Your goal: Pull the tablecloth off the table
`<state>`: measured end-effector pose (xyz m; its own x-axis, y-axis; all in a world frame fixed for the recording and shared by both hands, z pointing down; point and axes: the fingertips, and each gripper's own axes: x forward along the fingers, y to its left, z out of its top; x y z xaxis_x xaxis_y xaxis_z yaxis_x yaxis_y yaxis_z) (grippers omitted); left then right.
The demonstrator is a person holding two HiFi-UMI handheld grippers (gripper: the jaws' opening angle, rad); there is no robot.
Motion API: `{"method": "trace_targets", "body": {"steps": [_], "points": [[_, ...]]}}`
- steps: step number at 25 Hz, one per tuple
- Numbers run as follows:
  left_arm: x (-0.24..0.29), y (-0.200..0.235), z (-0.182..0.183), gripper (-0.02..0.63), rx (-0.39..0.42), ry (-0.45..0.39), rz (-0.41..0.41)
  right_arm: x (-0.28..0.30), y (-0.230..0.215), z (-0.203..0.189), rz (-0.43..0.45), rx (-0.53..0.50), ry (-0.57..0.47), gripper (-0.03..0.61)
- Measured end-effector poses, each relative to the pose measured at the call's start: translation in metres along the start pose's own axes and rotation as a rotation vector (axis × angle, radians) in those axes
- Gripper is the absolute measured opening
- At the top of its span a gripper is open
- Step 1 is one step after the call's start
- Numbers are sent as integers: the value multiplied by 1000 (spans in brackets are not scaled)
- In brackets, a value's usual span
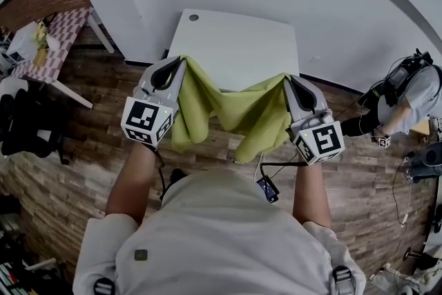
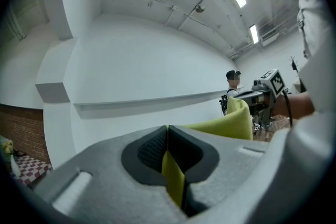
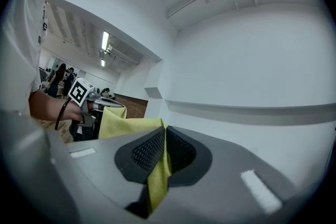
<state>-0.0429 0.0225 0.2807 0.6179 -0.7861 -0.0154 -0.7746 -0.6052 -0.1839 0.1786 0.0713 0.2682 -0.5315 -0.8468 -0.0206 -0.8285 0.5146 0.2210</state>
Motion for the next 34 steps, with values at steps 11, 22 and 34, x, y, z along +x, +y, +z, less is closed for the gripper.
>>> {"method": "trace_targets", "body": {"steps": [11, 22, 34], "points": [[-10, 43, -7, 6, -3, -7, -38, 39, 31, 3, -25, -7, 4, 17], [-12, 53, -10, 6, 0, -10, -40, 47, 38, -1, -29, 3, 17, 17], [-10, 51, -12, 6, -15, -12, -45, 44, 37, 0, -34, -5, 19, 17]]}}
